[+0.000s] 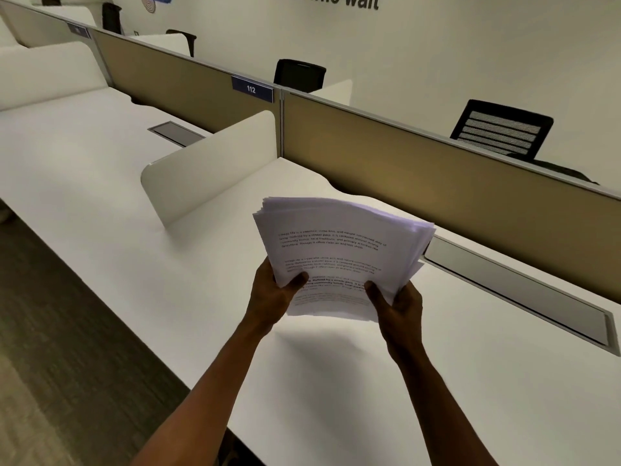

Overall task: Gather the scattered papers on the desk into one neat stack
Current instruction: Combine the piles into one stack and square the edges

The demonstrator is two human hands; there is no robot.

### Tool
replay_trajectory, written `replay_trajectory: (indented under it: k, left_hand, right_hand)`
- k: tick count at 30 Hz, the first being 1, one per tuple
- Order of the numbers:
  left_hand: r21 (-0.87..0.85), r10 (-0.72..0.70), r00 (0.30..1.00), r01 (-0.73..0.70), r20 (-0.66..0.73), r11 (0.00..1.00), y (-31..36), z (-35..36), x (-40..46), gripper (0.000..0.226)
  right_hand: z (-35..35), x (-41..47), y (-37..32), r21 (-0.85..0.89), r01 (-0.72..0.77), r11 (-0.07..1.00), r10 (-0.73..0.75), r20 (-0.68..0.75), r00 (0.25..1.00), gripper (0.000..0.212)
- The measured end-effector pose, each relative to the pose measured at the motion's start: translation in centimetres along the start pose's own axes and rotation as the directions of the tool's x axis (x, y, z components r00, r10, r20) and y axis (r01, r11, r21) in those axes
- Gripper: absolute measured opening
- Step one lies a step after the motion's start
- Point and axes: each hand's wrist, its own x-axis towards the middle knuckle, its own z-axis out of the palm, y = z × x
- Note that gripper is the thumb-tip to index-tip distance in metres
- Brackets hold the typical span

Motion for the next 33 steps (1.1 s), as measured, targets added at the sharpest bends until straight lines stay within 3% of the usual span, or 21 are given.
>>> replay_trajectory:
  k: [4, 9, 14, 18, 23, 26, 29, 31, 33]
  left_hand:
    - [0.065, -0.013, 1.0, 0.012, 0.014, 0.998, -1.3, -0.2, -0.5, 0.066]
    - [0.109, -0.046, 0.998, 0.04, 0.045, 0.993, -2.5, 1.1, -1.0, 0.046]
    - [0.074, -0.024, 0.999, 0.023, 0.026, 0.997, -1.7, 1.2, -0.5, 0.046]
    - [0.054, -0.065, 0.998, 0.064, 0.026, 0.996, -2.3, 1.0, -0.5, 0.053]
    - [0.107, -0.11, 0.993, 0.106, 0.036, 0.989, -2.7, 1.4, -0.3, 0.035]
    - [0.071, -0.124, 0.992, 0.123, 0.01, 0.99, -2.8, 1.2, -0.6, 0.041]
    - [0.181, -0.142, 0.986, 0.124, 0.092, 0.976, -3.6, 1.2, -1.3, 0.047]
    - [0.227, -0.128, 0.985, 0.1, 0.114, 0.969, -3.1, 1.1, -1.3, 0.06]
    - [0.3, -0.003, 1.0, 0.002, 0.003, 0.954, -1.5, 0.7, -0.7, 0.085]
  right_hand:
    - [-0.4, -0.4, 1.9, -0.082, -0.049, 0.995, 0.047, -0.023, 0.999, 0.048]
    - [-0.1, -1.0, 4.1, -0.056, -0.117, 0.992, 0.113, -0.065, 0.991, 0.023]
    - [0.0, -0.3, 3.0, 0.006, -0.083, 0.997, 0.083, -0.066, 0.994, 0.023]
    - [-0.4, -0.4, 3.9, -0.07, -0.105, 0.992, 0.103, -0.033, 0.994, 0.043]
    - [0.0, -0.8, 5.2, -0.176, -0.148, 0.973, 0.142, -0.049, 0.989, 0.027]
    - [0.2, -1.0, 5.0, -0.156, -0.12, 0.98, 0.116, -0.038, 0.993, 0.024]
    - [0.7, -1.9, 5.8, -0.178, -0.121, 0.977, 0.118, -0.029, 0.993, 0.027]
    - [0.5, -1.8, 5.6, -0.166, -0.114, 0.979, 0.108, -0.046, 0.993, 0.026]
    - [0.0, -1.2, 4.7, -0.196, -0.059, 0.979, 0.055, -0.024, 0.998, 0.023]
